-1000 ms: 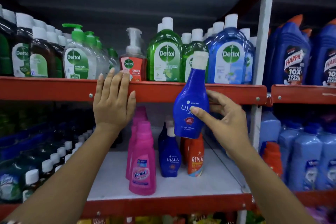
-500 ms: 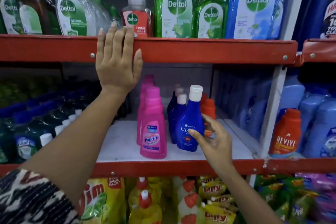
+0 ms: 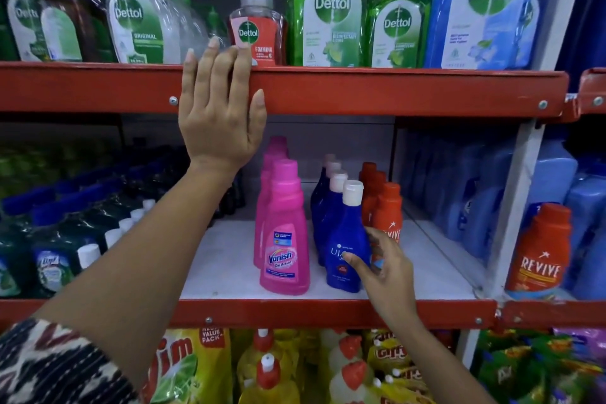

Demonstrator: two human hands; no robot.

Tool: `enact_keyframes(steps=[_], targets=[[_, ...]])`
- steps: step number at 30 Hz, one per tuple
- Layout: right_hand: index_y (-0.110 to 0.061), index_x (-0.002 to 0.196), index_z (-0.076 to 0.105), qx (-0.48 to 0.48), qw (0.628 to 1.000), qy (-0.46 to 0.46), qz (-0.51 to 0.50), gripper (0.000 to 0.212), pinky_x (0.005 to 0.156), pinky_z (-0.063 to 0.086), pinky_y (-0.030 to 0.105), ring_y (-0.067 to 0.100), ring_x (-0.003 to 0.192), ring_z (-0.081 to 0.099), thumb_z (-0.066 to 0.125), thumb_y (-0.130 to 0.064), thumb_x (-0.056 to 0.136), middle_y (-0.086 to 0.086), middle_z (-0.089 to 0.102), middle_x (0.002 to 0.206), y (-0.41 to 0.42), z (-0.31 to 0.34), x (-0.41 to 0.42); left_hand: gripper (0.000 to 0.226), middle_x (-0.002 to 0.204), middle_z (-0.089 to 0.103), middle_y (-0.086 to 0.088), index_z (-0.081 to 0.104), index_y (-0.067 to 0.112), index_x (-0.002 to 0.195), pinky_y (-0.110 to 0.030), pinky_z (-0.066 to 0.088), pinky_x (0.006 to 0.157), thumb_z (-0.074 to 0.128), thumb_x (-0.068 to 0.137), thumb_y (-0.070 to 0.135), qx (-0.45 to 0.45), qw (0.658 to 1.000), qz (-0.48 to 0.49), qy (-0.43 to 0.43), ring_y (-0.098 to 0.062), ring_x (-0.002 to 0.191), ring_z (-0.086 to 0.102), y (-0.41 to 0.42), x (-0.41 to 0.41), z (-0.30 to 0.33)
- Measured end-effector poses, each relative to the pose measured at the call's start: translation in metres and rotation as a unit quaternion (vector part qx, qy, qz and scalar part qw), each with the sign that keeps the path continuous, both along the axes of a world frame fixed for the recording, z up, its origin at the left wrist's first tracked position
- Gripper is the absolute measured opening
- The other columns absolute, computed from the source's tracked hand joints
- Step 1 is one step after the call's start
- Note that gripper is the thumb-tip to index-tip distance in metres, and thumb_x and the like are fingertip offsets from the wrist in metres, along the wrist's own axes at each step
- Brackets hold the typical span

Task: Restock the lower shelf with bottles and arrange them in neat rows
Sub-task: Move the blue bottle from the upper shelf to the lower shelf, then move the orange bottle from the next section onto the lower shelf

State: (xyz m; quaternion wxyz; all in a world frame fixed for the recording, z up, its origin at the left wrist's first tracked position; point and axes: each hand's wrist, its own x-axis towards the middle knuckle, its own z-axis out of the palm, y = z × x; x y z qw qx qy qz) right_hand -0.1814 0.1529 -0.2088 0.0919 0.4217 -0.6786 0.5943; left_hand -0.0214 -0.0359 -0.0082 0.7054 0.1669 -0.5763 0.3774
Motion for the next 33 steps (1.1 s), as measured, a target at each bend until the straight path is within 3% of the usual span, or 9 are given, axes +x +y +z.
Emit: enact_keyframes(steps=[4, 8, 9, 13, 16, 20, 27, 33], targets=[[-0.02, 0.126, 0.054, 0.005, 1.0, 0.002, 0.006, 0.052, 0.079, 0.049, 0.005, 0.012, 0.112, 0.06, 0.076, -0.026, 0.08, -0.005, 0.061, 0.123, 0.001, 0.0, -0.001, 0.049, 0.128, 0.062, -0.014, 0.052, 0.005, 0.135, -0.047, 0.033, 0.114, 0.026, 0.102, 0.031, -0.003, 1.0, -0.003, 0.001, -0.032, 0.129, 0.05, 0.001, -0.001, -0.001], [-0.026, 0.134, 0.049, 0.032, 0.999, 0.03, 0.004, 0.054, 0.094, 0.055, 0.031, 0.008, 0.119, 0.056, 0.071, -0.03, 0.084, -0.007, 0.058, 0.132, 0.008, -0.001, 0.001, 0.049, 0.131, 0.06, -0.014, 0.05, 0.005, 0.137, -0.046, 0.031, 0.115, 0.026, 0.103, 0.032, 0.011, 1.0, -0.005, -0.006, -0.032, 0.131, 0.047, 0.003, 0.001, -0.002], [-0.027, 0.138, 0.045, 0.043, 0.998, 0.046, -0.001, 0.057, 0.098, 0.053, 0.033, 0.007, 0.122, 0.054, 0.069, -0.034, 0.086, -0.007, 0.056, 0.137, 0.012, -0.002, 0.002, 0.049, 0.132, 0.059, -0.014, 0.049, 0.005, 0.137, -0.047, 0.031, 0.115, 0.026, 0.103, 0.032, 0.017, 1.0, -0.006, -0.008, -0.032, 0.133, 0.047, 0.004, 0.001, -0.002], [-0.028, 0.151, 0.027, 0.102, 0.985, 0.116, -0.077, 0.069, 0.108, 0.034, 0.025, 0.008, 0.142, 0.032, 0.053, -0.053, 0.092, -0.008, 0.038, 0.153, 0.034, -0.001, 0.003, 0.05, 0.14, 0.054, -0.014, 0.045, 0.005, 0.141, -0.047, 0.027, 0.117, 0.025, 0.104, 0.033, 0.04, 0.999, -0.013, -0.017, -0.032, 0.138, 0.04, 0.009, 0.001, -0.003], [-0.023, 0.152, 0.023, 0.13, 0.963, 0.185, -0.149, 0.072, 0.118, 0.019, 0.03, 0.011, 0.148, 0.017, 0.034, -0.062, 0.092, -0.002, 0.024, 0.16, 0.058, 0.0, -0.007, 0.051, 0.146, 0.048, -0.015, 0.04, 0.005, 0.145, -0.047, 0.022, 0.119, 0.027, 0.105, 0.035, 0.059, 0.998, -0.027, -0.019, -0.032, 0.142, 0.034, 0.012, -0.001, -0.004], [-0.014, 0.148, 0.035, 0.113, 0.936, 0.226, -0.246, 0.065, 0.115, 0.031, 0.043, 0.025, 0.145, 0.029, 0.038, -0.05, 0.094, 0.009, 0.037, 0.155, 0.096, -0.001, -0.03, 0.051, 0.148, 0.043, -0.017, 0.039, 0.003, 0.144, -0.053, 0.021, 0.119, 0.03, 0.106, 0.035, 0.088, 0.995, -0.054, -0.003, -0.033, 0.143, 0.03, 0.021, -0.006, -0.006], [-0.003, 0.144, 0.039, 0.033, 0.918, 0.149, -0.365, 0.062, 0.11, 0.033, 0.043, 0.036, 0.139, 0.035, 0.045, -0.038, 0.093, 0.022, 0.04, 0.149, 0.149, 0.015, -0.075, 0.052, 0.152, 0.039, -0.015, 0.035, 0.005, 0.148, -0.05, 0.015, 0.119, 0.029, 0.106, 0.037, 0.088, 0.993, -0.068, -0.03, -0.031, 0.145, 0.028, 0.044, -0.032, -0.01], [-0.006, 0.147, 0.03, 0.027, 0.932, 0.032, -0.36, 0.07, 0.105, 0.037, 0.049, 0.036, 0.139, 0.034, 0.058, -0.04, 0.093, 0.021, 0.036, 0.151, 0.166, 0.035, -0.109, 0.051, 0.152, 0.039, -0.013, 0.033, 0.006, 0.148, -0.045, 0.011, 0.121, 0.03, 0.106, 0.035, 0.073, 0.995, -0.066, -0.016, -0.03, 0.145, 0.028, 0.041, -0.036, -0.011]])
